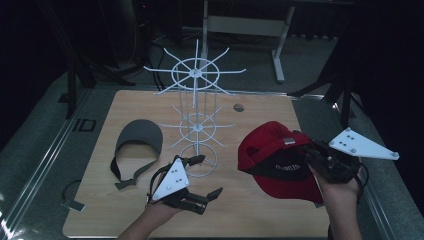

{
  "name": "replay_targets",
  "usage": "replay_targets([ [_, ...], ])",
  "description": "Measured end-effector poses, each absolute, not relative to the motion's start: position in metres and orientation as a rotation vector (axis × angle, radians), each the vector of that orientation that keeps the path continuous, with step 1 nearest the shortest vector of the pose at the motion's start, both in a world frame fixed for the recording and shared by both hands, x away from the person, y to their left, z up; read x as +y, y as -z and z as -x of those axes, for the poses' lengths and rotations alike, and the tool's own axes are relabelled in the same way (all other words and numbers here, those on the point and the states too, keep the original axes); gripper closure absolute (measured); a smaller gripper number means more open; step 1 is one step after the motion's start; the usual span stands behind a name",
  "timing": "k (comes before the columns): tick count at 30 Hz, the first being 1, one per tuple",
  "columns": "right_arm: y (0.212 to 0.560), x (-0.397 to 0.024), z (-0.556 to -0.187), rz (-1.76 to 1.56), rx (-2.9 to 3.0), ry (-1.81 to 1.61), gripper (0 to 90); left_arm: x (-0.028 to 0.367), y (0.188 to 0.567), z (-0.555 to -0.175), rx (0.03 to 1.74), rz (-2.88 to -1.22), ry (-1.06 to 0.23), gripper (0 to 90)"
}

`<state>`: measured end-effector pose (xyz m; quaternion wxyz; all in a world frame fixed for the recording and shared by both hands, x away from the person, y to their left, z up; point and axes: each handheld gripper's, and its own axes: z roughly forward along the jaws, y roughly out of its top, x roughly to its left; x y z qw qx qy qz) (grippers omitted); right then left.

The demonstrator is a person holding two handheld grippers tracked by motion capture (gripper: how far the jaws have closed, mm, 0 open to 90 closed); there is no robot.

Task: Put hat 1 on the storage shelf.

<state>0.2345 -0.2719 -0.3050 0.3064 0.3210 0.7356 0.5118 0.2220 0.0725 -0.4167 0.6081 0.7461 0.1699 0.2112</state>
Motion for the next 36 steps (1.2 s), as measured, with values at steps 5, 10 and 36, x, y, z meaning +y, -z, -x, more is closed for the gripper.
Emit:
replay_targets([
  [5, 0.298, -0.268, -0.226, -0.803, 1.959, -1.389, 85.8, 0.055, 0.404, -0.225, 0.371, -1.732, -0.518, 6.2],
  [10, 0.295, -0.264, -0.221, -0.783, 1.969, -1.402, 85.8, 0.039, 0.399, -0.229, 0.348, -1.751, -0.474, 6.2],
  [36, 0.292, -0.256, -0.215, -0.732, 1.986, -1.449, 85.8, 0.004, 0.382, -0.245, 0.413, -1.708, -0.524, 60.6],
])
